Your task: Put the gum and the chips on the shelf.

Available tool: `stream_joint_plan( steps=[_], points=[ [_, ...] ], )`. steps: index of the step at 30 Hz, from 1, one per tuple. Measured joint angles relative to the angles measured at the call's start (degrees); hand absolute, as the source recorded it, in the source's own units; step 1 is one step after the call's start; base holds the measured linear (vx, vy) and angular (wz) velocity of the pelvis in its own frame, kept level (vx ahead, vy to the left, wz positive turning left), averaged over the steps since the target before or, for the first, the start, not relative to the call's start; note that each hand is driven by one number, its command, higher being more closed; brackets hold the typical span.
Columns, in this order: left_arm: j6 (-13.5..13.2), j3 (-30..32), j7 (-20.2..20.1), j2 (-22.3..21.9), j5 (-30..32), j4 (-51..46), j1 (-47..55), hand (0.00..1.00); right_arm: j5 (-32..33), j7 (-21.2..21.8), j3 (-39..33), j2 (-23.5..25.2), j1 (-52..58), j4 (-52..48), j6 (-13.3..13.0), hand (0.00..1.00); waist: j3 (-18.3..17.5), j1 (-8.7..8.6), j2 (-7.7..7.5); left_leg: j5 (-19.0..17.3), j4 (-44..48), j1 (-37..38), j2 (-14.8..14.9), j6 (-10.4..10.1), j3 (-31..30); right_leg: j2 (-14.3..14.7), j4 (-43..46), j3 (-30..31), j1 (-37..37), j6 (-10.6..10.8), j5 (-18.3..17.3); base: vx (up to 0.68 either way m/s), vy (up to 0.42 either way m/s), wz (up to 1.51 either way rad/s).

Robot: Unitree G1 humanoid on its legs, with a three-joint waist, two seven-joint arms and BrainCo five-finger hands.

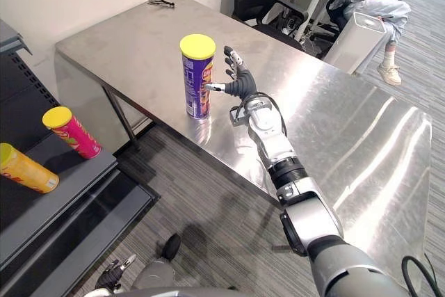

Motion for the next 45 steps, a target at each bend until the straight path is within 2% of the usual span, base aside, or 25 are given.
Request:
stream_joint_plan(
  steps=[5,18,19,29,39,42,45],
  points=[
    [0.0,0.03,0.04,-0.01,0.0,-0.78,0.01,0.0,-0.01,0.11,0.05,0.57,-0.16,0.01,0.01,0.0,0.11,0.54,-0.28,0.21,-0.01,-0.4,-0.03,-0.14,-0.74,0.13,0.1,-0.77,0.0,-0.12,-0.09,0.0,0.007,0.07],
    [0.0,0.07,0.04,0.26,-0.01,-0.82,-0.03,0.0,0.0,0.77,2.39,1.89,-1.35,1.88,0.37,0.0,0.55,0.54,-1.05,0.26,-0.25,-0.55,-0.04,-0.17,-0.94,0.12,0.27,-0.95,-0.09,-0.12,-0.1,0.0,0.0,0.0],
    [0.0,0.08,0.04,0.26,-0.02,-0.82,-0.03,0.0,0.0,0.9,2.39,2.06,-1.35,1.88,0.71,1.0,0.55,0.57,-1.06,0.26,-0.25,-0.57,-0.05,-0.18,-1.01,0.12,0.26,-1.02,-0.08,-0.13,-0.12,0.0,0.0,0.0],
    [0.01,0.1,0.05,0.34,-0.02,-0.85,-0.06,0.0,-0.01,0.93,2.41,2.07,-1.45,1.8,0.94,1.0,0.81,0.58,-1.27,0.26,-0.23,-1.11,-0.11,-0.2,-1.78,0.14,0.3,-1.51,-0.33,-0.2,-0.17,0.0,0.006,0.02],
    [0.01,0.14,0.11,0.37,-0.01,-1.11,-0.14,0.0,0.05,0.78,2.66,3.13,-1.3,0.32,0.99,1.0,1.83,0.44,-1.24,0.19,-0.06,-0.36,0.38,-0.27,-0.08,0.08,0.95,0.05,-0.75,-0.42,-0.3,0.0,0.003,-0.08],
    [0.04,0.18,0.2,0.34,0.0,-1.24,-0.13,0.0,0.16,0.88,2.95,3.39,0.52,-3.35,1.27,1.0,1.87,0.48,-1.31,0.18,0.01,-0.34,0.69,-0.29,1.13,0.09,1.15,1.23,-1.46,-0.44,-0.28,0.01,0.01,-0.18],
    [0.35,0.67,0.35,0.26,0.02,-1.24,-0.01,0.0,0.81,0.98,2.94,3.42,4.11,-11.63,1.4,1.0,1.94,0.11,-1.44,-0.07,0.01,0.5,0.98,-0.35,2.59,0.09,1.16,2.62,-1.48,-0.46,-0.27,0.03,0.004,-0.22]
  ],
)
